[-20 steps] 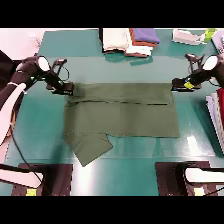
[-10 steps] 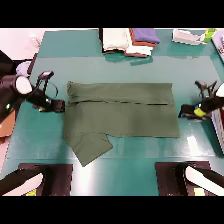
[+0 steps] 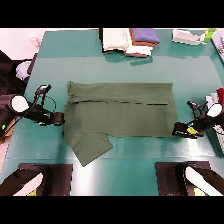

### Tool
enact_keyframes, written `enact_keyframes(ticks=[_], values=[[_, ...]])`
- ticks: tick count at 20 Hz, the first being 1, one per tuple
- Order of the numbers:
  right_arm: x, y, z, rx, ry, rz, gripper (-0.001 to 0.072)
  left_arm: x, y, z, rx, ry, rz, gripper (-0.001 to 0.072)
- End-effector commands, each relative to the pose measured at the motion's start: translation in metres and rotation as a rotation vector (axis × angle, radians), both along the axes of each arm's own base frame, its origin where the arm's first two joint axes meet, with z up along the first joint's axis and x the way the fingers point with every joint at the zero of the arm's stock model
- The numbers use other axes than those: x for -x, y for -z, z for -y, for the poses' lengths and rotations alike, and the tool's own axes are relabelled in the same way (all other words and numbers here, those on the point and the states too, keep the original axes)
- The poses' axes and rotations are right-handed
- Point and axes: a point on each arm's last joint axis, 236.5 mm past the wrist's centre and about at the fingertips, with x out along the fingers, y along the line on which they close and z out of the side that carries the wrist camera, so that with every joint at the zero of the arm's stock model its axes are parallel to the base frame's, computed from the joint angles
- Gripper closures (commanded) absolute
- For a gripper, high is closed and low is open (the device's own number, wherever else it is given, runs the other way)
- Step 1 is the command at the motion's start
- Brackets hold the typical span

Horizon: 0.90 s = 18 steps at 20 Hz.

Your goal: Fold the shirts.

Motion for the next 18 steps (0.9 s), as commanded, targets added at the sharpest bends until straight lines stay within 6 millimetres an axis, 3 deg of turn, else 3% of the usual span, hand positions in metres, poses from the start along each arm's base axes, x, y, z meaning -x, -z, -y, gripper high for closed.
enact_keyframes(ticks=[1,2,3,4,5,13,15,18], values=[[-0.011,0.004,-0.015,-0.004,-0.018,0.05,0.0289,0.001,0.0,0.0,0.002,-0.003,0.004,0.0227],[-0.013,0.005,-0.016,0.005,-0.033,0.059,0.0309,0.003,0.001,0.0,0.001,0.0,-0.006,0.0227],[-0.014,0.005,-0.019,0.007,-0.044,0.065,0.0417,0.007,0.001,0.0,-0.001,0.003,-0.021,0.0227],[-0.014,0.005,-0.022,0.006,-0.057,0.064,0.0662,0.012,0.002,-0.002,-0.007,0.007,-0.042,0.0227],[-0.014,0.005,-0.024,0.005,-0.067,0.064,0.0689,0.017,0.004,-0.002,-0.009,0.01,-0.064,0.0227],[-0.015,0.005,-0.026,0.003,-0.072,0.071,0.069,0.079,0.044,0.019,0.098,-0.015,-0.238,0.0224],[-0.016,0.005,-0.026,0.003,-0.072,0.072,0.069,0.082,0.056,0.026,0.133,-0.043,-0.237,0.0224],[-0.015,0.005,-0.026,0.003,-0.072,0.07,0.069,0.069,0.063,0.039,0.206,-0.101,-0.179,0.0224]])
